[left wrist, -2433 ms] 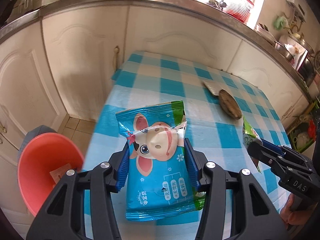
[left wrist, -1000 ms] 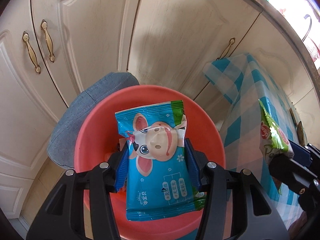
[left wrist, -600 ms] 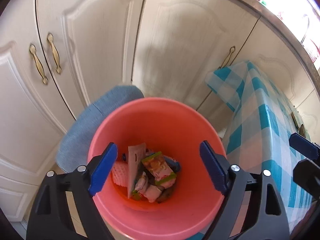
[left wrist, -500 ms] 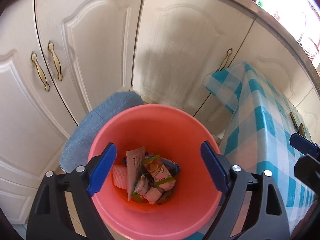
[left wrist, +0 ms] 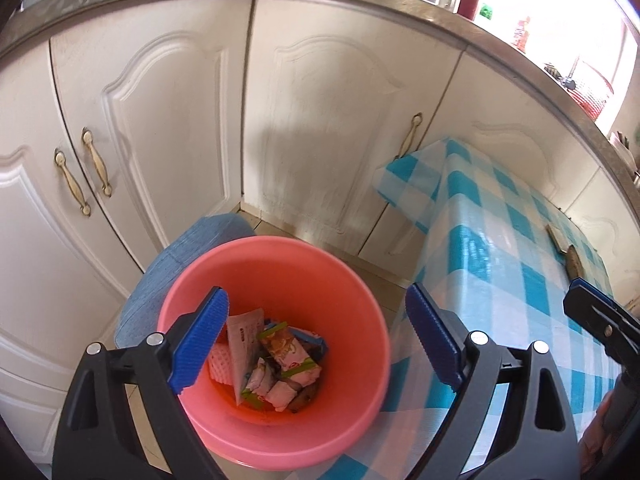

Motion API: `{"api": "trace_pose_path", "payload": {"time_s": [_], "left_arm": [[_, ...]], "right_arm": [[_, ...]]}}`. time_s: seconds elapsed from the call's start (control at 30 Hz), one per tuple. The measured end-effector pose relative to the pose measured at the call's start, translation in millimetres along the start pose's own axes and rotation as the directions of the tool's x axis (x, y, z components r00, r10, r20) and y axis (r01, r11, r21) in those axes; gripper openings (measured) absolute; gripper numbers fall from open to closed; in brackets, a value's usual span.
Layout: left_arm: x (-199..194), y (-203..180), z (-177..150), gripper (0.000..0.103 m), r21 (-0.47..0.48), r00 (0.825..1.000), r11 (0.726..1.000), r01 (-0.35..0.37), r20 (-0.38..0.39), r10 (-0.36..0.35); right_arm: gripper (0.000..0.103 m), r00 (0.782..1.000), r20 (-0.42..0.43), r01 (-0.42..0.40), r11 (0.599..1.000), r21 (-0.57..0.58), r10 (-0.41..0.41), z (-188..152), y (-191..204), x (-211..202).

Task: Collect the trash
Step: 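Return both open tools over the table toward the brown disc and foil tray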

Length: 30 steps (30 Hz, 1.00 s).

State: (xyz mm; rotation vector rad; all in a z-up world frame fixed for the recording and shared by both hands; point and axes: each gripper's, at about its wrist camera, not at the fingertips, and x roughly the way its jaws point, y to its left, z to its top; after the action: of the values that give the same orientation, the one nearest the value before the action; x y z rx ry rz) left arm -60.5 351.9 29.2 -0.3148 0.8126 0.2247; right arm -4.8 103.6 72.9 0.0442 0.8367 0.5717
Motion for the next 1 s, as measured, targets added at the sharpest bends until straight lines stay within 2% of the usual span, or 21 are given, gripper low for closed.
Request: {"api": "trace_pose_path", "payload": {"time_s": [0.37,0.67,1.0], "left_arm": [[-14.3,-35.1,1.5,0.091,0.052,0.999,0.997,0.049,0.014,-0.049],[-24.6,-77.6,2.6,0.091,0.123,0.995,0.988,0.093,0.020,-0.096],[-30.6,-123.7,-0.8,0.091,0.196,0.991,0.972,0.131,0.015,-0.136]], "right_arm": [[0.088,0.990,0.077,0.112,0.991,0.075,-0.117,-1.9,-45.4,-33.9],[0.088,0.971,0.127,0.187,0.976,0.116,-0.201,-4.2,-75.1,-60.1],[0.088,0.940,0.164,0.275,0.948,0.158,-0.300,-14.0,-112.7,-87.3]]}}
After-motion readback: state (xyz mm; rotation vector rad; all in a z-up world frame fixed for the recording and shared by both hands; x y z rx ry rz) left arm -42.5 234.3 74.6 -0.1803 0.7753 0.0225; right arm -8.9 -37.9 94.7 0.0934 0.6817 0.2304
